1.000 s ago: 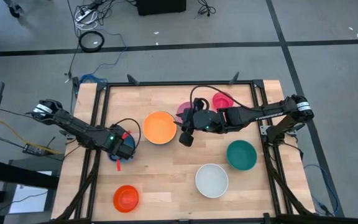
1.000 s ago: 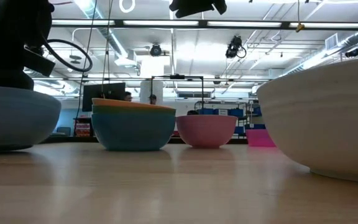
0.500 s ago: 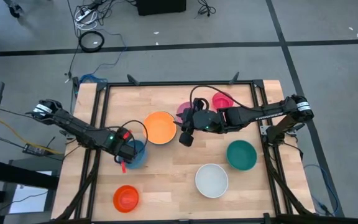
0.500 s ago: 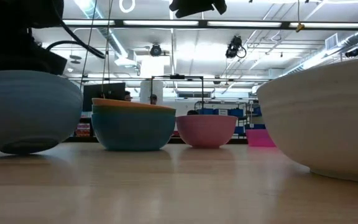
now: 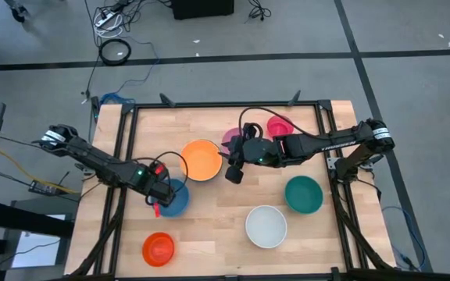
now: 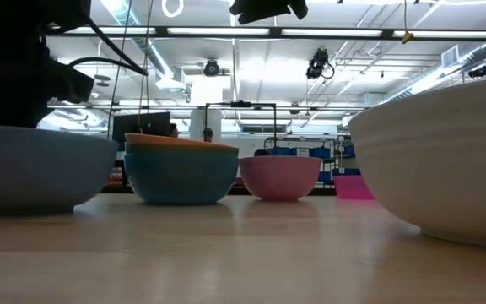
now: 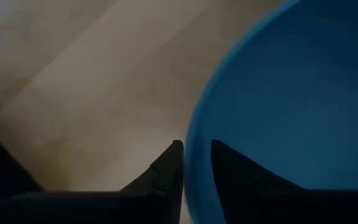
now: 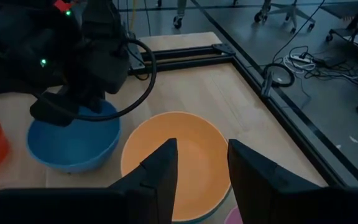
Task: Nest bowls inside each other
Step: Stack the blue bowl into the light orange bowl, then stack the blue bowl into the dark orange bowl
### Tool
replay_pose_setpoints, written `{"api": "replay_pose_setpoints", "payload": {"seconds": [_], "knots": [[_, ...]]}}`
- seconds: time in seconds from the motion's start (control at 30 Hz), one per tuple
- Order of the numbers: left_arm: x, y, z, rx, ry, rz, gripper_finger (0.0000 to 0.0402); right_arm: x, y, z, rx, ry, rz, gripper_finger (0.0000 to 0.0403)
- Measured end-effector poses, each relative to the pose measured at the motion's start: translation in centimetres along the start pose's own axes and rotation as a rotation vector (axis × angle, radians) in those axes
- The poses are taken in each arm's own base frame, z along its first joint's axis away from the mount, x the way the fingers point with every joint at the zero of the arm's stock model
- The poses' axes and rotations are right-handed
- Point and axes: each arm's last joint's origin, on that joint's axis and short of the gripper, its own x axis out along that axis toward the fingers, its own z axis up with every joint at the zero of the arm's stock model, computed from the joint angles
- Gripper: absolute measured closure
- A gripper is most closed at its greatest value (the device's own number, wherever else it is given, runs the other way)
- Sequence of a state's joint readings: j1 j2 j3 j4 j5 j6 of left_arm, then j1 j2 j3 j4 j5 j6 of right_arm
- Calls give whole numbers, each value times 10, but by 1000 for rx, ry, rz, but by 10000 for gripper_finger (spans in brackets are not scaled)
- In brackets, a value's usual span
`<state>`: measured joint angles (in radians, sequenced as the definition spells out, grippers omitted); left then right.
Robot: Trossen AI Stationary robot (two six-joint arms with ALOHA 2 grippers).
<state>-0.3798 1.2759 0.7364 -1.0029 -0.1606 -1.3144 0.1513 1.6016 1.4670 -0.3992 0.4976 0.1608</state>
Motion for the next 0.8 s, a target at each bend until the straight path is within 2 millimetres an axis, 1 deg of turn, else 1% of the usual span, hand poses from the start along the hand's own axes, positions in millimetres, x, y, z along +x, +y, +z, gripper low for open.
{"api": "replay_pose_setpoints", "payload": {"seconds": [0.2,0.37,0.47,0.6,0.7,0.77,0.8], "knots": [[-8,-6,2,-5,29,-56,311,0,0,0,0,0,0,275],[-8,-6,2,16,26,-58,317,0,1,0,-1,0,2,275],[-8,-6,2,15,26,-57,337,-1,2,0,-5,0,5,275],[-8,-7,2,14,17,-70,386,-2,3,-1,-9,-1,9,275],[-9,-9,3,13,4,-83,391,-2,3,-1,-9,-1,9,275],[-20,-13,6,20,-22,-91,393,-2,3,-1,-9,-1,9,275],[-29,-15,8,25,-46,-87,393,-2,3,-1,-10,1,8,275]]}}
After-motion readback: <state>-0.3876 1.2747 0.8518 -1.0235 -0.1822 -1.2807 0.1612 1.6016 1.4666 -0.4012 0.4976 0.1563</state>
